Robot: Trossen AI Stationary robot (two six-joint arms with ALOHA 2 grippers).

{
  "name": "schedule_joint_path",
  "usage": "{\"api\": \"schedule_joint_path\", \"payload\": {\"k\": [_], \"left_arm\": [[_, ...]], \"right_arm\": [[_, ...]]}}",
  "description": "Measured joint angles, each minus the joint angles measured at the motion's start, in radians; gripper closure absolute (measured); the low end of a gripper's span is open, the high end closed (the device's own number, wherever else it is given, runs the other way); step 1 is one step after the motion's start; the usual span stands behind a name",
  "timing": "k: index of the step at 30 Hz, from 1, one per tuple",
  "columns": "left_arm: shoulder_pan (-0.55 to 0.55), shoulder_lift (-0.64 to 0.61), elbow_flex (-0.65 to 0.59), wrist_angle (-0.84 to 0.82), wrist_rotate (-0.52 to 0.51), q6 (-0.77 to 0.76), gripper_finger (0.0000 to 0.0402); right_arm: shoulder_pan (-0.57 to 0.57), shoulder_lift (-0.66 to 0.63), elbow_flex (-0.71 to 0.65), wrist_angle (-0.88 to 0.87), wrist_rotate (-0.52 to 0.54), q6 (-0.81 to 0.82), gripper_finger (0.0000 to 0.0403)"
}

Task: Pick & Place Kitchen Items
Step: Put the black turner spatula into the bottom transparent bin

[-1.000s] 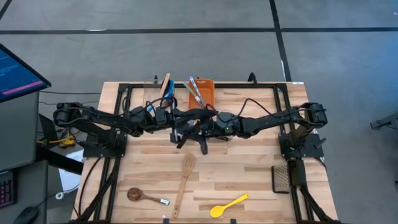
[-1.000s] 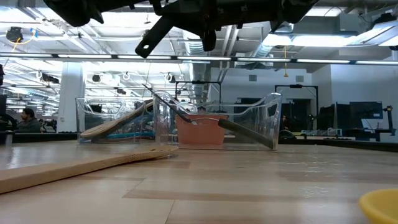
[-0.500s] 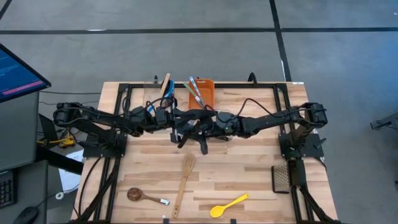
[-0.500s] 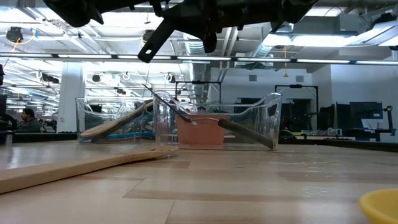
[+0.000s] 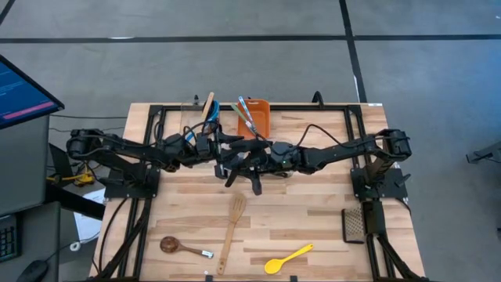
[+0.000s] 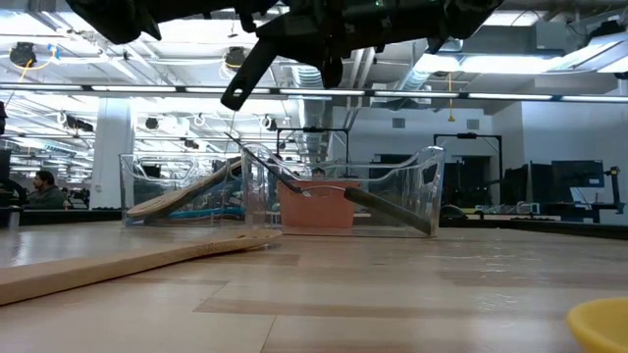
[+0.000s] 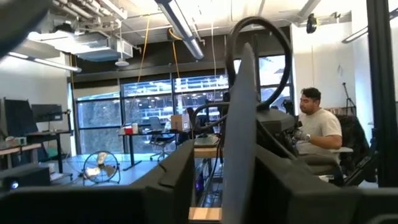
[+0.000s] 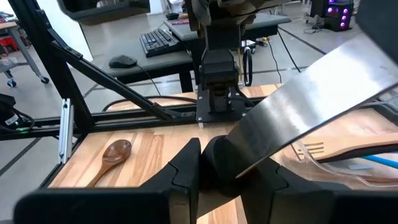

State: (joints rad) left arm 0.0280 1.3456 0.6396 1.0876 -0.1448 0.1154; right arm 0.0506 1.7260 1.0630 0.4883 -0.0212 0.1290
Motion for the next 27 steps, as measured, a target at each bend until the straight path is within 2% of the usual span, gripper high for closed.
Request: {"api": "schedule_joint_path", "payload": {"k": [6,13,16,18,22,24,27], "left_arm": [[0.000,-0.084,-0.068,-0.027,-0.026,0.009,0.0252],[0.000,-0.275,-0.215,-0.046,-0.060,-0.011,0.0252],[0.002,-0.346,-0.274,-0.054,-0.067,-0.057,0.0252],[0.001,-0.398,-0.317,-0.068,-0.066,-0.086,0.0250],[0.000,-0.461,-0.375,-0.067,-0.070,-0.123,0.0252],[0.001,-0.471,-0.388,-0.059,-0.072,-0.124,0.0255],[-0.001,-0.477,-0.395,-0.060,-0.075,-0.147,0.0259]], "right_arm": [[0.001,-0.009,0.000,-0.056,0.039,-0.009,0.0333],[-0.003,-0.038,0.000,-0.076,0.075,-0.064,0.0333],[-0.010,-0.092,0.005,-0.158,0.104,-0.102,0.0333],[-0.011,-0.127,0.032,-0.274,0.170,-0.133,0.0333],[-0.022,-0.156,0.138,-0.617,0.294,-0.144,0.0333],[-0.038,-0.156,0.188,-0.778,0.306,-0.143,0.0333],[-0.067,-0.121,0.233,-0.913,0.307,-0.143,0.0333]]}}
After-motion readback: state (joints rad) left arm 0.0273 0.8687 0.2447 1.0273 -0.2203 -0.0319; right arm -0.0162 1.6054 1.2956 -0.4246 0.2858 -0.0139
